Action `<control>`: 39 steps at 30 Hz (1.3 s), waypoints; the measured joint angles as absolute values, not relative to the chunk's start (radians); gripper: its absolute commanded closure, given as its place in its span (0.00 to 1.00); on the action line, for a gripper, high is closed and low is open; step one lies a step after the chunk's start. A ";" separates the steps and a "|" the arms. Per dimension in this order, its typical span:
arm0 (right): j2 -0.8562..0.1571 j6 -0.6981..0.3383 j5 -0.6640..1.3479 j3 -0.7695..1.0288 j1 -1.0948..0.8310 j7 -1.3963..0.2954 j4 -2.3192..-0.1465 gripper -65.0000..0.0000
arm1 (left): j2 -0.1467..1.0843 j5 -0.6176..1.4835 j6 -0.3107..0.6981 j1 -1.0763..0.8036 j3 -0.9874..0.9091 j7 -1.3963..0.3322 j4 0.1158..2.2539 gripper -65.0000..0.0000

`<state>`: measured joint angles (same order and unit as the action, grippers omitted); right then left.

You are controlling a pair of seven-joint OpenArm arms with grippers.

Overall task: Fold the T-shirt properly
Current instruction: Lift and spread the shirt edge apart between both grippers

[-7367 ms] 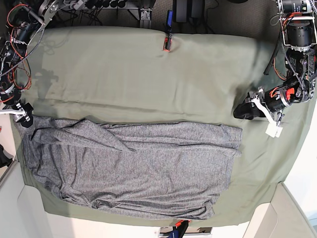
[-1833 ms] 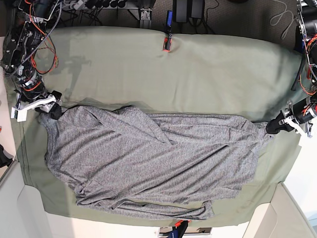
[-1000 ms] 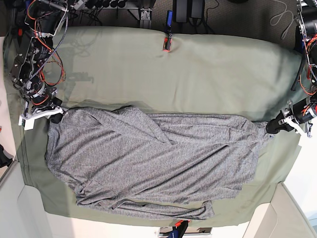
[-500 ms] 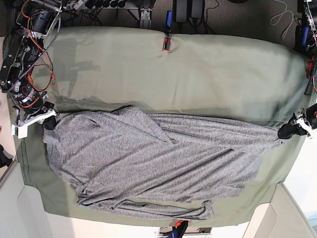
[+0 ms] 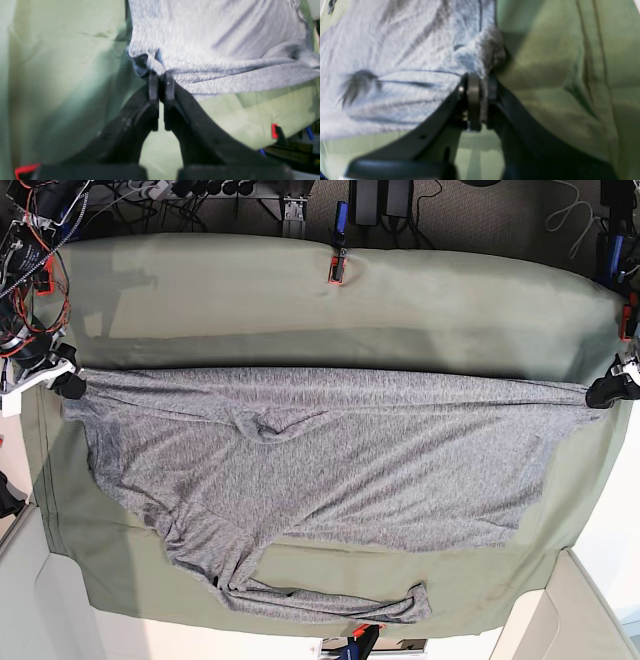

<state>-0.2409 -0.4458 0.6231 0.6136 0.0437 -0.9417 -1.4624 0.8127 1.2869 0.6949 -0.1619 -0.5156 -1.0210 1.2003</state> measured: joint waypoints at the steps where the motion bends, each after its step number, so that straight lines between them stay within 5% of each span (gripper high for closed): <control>1: -0.243 -0.447 0.633 0.625 0.029 -0.945 -1.468 1.00 | 0.814 1.292 0.697 -0.181 -0.522 -1.018 1.208 1.00; 16: -0.249 -0.472 0.661 0.664 -0.227 -0.951 -1.673 1.00 | 0.809 1.295 0.701 -0.355 -0.523 -1.020 1.260 1.00; 35: -0.249 -0.502 0.659 0.664 -0.263 -0.944 -1.682 1.00 | 0.789 1.257 0.700 -0.357 -0.523 -1.017 1.260 1.00; 36: -0.249 -0.502 0.659 0.664 -0.263 -0.944 -1.682 0.99 | 0.789 1.254 0.700 -0.357 -0.523 -1.016 1.260 1.00; 39: -0.249 -0.502 0.657 0.664 -0.263 -0.943 -1.682 0.73 | 0.789 1.246 0.700 -0.357 -0.523 -1.016 1.260 0.87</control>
<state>-0.2493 -0.5018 0.6575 0.6636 -0.2626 -0.9428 -1.6821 0.7895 1.2465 0.6998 -0.3569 -0.5232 -1.0164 1.2602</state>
